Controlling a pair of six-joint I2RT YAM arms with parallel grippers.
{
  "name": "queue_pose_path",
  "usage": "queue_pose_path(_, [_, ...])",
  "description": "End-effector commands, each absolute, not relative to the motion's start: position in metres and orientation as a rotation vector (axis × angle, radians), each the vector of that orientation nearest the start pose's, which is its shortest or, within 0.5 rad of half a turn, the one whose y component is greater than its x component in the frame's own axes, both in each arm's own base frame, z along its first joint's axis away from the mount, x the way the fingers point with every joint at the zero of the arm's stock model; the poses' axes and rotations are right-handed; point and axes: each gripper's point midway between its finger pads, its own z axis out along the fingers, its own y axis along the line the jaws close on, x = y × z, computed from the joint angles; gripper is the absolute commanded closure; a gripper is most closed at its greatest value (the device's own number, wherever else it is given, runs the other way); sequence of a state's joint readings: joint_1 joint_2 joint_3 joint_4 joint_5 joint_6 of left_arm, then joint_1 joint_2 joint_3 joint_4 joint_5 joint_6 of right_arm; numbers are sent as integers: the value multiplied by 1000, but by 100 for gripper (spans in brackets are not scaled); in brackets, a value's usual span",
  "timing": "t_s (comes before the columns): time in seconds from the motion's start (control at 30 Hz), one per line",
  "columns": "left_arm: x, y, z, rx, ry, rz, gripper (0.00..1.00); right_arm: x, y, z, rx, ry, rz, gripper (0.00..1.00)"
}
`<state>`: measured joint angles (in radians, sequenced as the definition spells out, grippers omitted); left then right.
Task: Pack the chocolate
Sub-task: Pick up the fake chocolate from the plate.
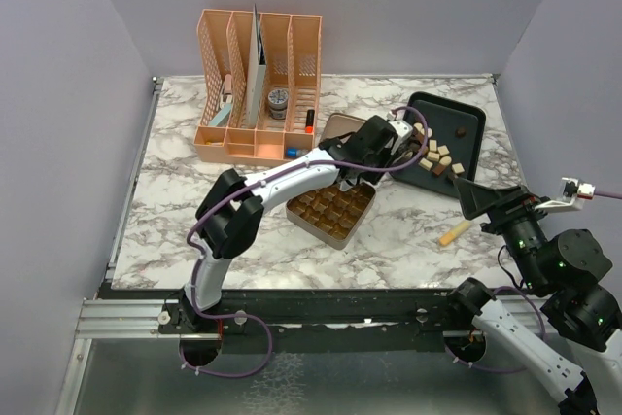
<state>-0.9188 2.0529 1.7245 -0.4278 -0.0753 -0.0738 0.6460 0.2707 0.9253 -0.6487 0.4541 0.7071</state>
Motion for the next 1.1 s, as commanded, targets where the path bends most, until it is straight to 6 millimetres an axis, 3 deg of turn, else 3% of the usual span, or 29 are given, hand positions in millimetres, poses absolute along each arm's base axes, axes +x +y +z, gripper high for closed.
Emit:
queue_pose_path(0.0, [337,-435,189,831,2048,-509,76,165,62,341,407,1589,708,11])
queue_pose_path(0.27, [329,-407,213,723,2055,-482,76,165,59,337,414,1603,685,11])
queue_pose_path(0.83, [298,-273,216,482,2221,-284,76,169,57,313,401,1676,602,11])
queue_pose_path(1.07, [289,-241,205,410,2283,-240,76,173,60,314,372,1692,576,11])
